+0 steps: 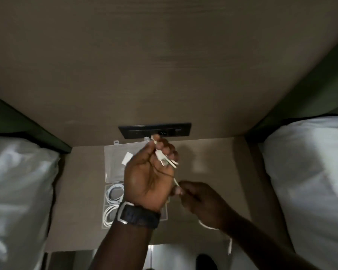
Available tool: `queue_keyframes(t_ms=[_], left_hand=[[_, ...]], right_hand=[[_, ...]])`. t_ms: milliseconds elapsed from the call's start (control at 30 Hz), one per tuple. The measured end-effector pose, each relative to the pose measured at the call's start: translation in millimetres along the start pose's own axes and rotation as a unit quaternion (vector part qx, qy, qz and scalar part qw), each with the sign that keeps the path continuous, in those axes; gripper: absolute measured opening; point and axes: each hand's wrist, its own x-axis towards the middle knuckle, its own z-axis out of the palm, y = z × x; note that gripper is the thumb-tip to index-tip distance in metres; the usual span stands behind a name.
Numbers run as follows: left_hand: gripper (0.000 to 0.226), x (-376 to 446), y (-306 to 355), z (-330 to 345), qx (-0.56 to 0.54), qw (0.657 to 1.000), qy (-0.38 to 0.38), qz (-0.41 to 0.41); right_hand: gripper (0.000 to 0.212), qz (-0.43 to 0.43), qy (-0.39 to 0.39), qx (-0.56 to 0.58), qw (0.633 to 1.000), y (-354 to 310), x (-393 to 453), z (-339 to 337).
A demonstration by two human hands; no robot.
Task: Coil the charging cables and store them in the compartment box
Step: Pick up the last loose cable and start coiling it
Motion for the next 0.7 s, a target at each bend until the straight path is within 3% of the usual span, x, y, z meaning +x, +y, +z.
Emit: queue_keyframes(t_ms=[67, 100, 167, 200, 233, 267, 333, 367, 400, 500, 600, 700], left_hand=[[0.020, 2, 16, -9, 0.126, 0.988, 0.045, 0.074], [0.020, 2, 18, -16, 0.249, 0.960, 0.065, 0.113], [0.021, -8, 6, -27, 0.565, 0.810, 0.031, 0.153], [0.021, -15, -6, -30, 0.658, 0.740, -0.021, 0.138], [0.021, -21, -16, -32, 0.700, 0.703, -0.047, 0.114], [0.021, -27, -22, -32, 0.679, 0.728, -0.041, 0.080], [0.022, -33, -25, -29, 0.512, 0.859, 0.006, -0.007], [0.025, -36, -24, -25, 0.408, 0.911, 0.011, -0.065], [0.026, -37, -24, -21, 0.314, 0.942, 0.008, -0.117], [0.030, -38, -16, -9, 0.103, 0.980, -0.009, -0.171], [0.027, -31, -2, -8, 0.003, 0.996, 0.022, -0.090], [0.021, -22, 15, -21, 0.017, 0.995, 0.092, 0.035]], right_hand=[[0.024, -0.010, -0.025, -0.029, 0.999, -11, -24, 10], [0.024, -0.026, -0.028, -0.073, 0.997, -19, -31, 6], [0.021, -0.062, -0.002, -0.183, 0.981, -39, -35, -15], [0.019, -0.088, 0.022, -0.224, 0.970, -48, -32, -28], [0.018, -0.112, 0.041, -0.245, 0.962, -56, -28, -39], [0.018, -0.133, 0.059, -0.246, 0.958, -61, -24, -50], [0.014, -0.143, 0.097, -0.222, 0.960, -63, -12, -67], [0.014, -0.135, 0.119, -0.186, 0.966, -60, -6, -71], [0.017, -0.118, 0.140, -0.120, 0.976, -56, 0, -71], [0.019, -0.047, 0.139, 0.044, 0.988, -38, 5, -43], [0.031, -0.021, 0.089, 0.011, 0.996, -21, -12, -3], [0.024, -0.018, -0.047, -0.073, 0.996, -24, -39, 20]])
